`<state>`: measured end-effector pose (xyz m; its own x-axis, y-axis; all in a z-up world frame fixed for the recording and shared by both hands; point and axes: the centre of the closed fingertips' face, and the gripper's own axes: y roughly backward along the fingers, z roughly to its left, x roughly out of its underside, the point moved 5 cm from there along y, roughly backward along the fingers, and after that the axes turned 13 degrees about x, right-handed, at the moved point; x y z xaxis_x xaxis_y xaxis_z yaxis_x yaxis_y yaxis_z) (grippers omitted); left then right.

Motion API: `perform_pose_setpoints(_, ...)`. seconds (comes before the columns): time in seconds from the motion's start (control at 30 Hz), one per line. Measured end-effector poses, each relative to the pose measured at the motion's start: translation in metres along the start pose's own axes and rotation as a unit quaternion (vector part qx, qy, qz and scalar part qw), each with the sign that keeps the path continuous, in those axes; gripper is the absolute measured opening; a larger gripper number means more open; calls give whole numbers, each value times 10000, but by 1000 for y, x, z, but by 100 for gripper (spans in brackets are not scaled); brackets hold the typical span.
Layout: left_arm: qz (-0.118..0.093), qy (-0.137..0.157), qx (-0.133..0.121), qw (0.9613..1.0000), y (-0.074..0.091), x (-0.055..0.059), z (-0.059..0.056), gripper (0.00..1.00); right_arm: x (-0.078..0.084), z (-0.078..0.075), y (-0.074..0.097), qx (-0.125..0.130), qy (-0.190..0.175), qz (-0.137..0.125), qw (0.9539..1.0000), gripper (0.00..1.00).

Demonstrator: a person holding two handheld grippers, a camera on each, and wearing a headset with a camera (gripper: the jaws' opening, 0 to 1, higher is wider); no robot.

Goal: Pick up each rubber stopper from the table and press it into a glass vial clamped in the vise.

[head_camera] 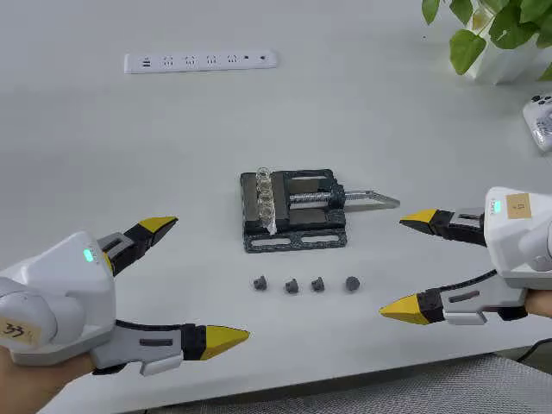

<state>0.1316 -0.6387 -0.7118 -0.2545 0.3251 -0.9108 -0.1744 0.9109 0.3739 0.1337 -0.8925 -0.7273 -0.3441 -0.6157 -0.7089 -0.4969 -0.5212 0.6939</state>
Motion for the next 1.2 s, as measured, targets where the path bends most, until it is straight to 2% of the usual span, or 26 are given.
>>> perform_pose_setpoints(0.13, 16, 0, -9, 10000, -1, 0, 1, 99, -2, -4, -2, 91, -116, -176, 9997, 88)
perform_pose_setpoints(0.33, 65, -8, -10, 10000, -2, -1, 4, 99, -3, -3, -3, 80, -335, -225, 9992, 89)
perform_pose_setpoints(0.57, 82, -20, -14, 10000, 0, -3, 6, 99, -1, -2, -4, 117, -269, -253, 9992, 92)
perform_pose_setpoints(0.77, 89, -31, -31, 10000, 0, -5, 7, 99, -2, -3, -4, 165, -253, -366, 9989, 89)
perform_pose_setpoints(1.2, 88, -35, -42, 9999, 1, -5, 7, 99, -1, -1, -3, 144, -231, -329, 9991, 85)
